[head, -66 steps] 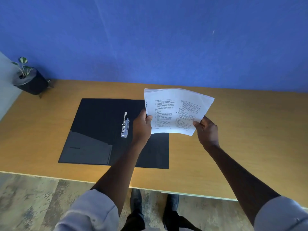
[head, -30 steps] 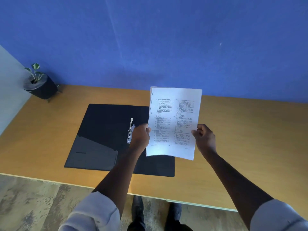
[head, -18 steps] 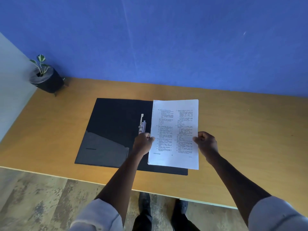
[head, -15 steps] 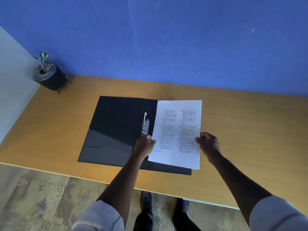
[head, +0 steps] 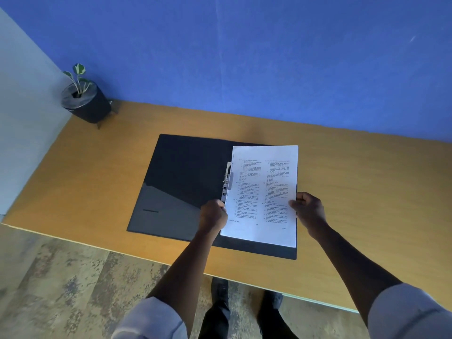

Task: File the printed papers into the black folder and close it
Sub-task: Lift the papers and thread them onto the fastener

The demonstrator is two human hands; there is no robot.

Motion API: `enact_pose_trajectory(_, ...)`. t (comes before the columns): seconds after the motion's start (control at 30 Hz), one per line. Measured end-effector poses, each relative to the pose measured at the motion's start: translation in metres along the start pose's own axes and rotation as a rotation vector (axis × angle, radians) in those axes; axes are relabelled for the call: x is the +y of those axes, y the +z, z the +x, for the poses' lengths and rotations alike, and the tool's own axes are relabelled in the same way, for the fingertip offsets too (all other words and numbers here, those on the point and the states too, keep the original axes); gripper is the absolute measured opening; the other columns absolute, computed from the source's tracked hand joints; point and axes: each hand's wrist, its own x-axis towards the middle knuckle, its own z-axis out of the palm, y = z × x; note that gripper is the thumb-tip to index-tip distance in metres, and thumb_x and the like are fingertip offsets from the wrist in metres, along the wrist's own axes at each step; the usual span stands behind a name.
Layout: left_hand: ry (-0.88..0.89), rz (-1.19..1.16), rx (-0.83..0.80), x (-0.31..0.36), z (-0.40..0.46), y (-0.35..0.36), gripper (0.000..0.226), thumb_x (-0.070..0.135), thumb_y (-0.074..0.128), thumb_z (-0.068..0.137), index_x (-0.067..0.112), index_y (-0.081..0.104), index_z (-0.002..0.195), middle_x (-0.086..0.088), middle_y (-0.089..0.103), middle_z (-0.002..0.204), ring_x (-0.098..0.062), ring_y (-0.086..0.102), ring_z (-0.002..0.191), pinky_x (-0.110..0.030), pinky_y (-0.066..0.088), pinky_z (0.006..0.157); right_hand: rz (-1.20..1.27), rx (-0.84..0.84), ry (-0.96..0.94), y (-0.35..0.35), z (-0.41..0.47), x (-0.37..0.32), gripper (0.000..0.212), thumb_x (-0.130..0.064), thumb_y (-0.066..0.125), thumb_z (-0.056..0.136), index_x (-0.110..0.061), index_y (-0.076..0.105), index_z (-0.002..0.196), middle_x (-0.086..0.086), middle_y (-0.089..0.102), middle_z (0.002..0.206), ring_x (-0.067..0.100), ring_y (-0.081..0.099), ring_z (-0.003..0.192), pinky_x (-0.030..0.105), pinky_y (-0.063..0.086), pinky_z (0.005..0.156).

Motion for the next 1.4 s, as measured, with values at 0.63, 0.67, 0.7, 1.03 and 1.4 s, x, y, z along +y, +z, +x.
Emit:
enact_pose_trajectory(0.63, 0.044, 0.073, 0.104, -0.001, -0.003, -0.005, 0.021, 0.009, 0.056, 0.090, 0.010, 0.077, 0.092, -0.006, 0.078, 0.093, -0.024, 0.073, 0.086, -0.030, 0.058, 0.069, -0.430, 0.152, -0.251, 0.020, 0.008, 0.010, 0.025, -0.020, 0.068, 0.090, -0.009, 0.065, 0.113, 0.008, 0.066, 0.106, 0.021, 0.058, 0.087, 0.030, 0.048, 0.071)
enact_pose_trajectory(0.67, 0.034, 0.077, 0.107, 0.000, -0.004, -0.006, 0.021, 0.009, 0.056, 0.089, 0.011, 0.077, 0.090, -0.006, 0.077, 0.091, -0.025, 0.073, 0.085, -0.031, 0.058, 0.069, -0.435, 0.167, -0.255, 0.021, 0.008, 0.012, 0.027, -0.020, 0.068, 0.090, -0.008, 0.064, 0.115, 0.009, 0.065, 0.107, 0.020, 0.056, 0.087, 0.031, 0.048, 0.072)
enact_pose_trajectory(0.7, 0.026, 0.081, 0.109, 0.000, -0.003, -0.007, 0.021, 0.010, 0.056, 0.089, 0.011, 0.077, 0.090, -0.006, 0.077, 0.091, -0.025, 0.073, 0.085, -0.031, 0.059, 0.070, -0.441, 0.181, -0.262, 0.021, 0.008, 0.013, 0.029, -0.020, 0.067, 0.091, -0.007, 0.063, 0.116, 0.010, 0.064, 0.108, 0.019, 0.055, 0.087, 0.032, 0.049, 0.071)
enact_pose_trajectory(1.03, 0.011, 0.074, 0.118, 0.003, -0.004, -0.007, 0.022, 0.011, 0.055, 0.090, 0.011, 0.077, 0.091, -0.006, 0.077, 0.091, -0.025, 0.073, 0.085, -0.032, 0.058, 0.070, -0.480, 0.176, -0.281, 0.021, 0.006, 0.011, 0.019, -0.010, 0.066, 0.091, -0.005, 0.065, 0.109, 0.011, 0.065, 0.103, 0.020, 0.055, 0.082, 0.030, 0.048, 0.068)
enact_pose_trajectory(1.4, 0.017, 0.109, 0.120, 0.002, 0.001, -0.005, 0.023, 0.011, 0.054, 0.091, 0.012, 0.077, 0.091, -0.005, 0.077, 0.090, -0.026, 0.073, 0.085, -0.028, 0.051, 0.064, -0.466, 0.157, -0.302, 0.017, 0.004, 0.010, 0.019, -0.012, 0.065, 0.090, -0.006, 0.066, 0.109, 0.011, 0.066, 0.103, 0.022, 0.059, 0.082, 0.032, 0.054, 0.068)
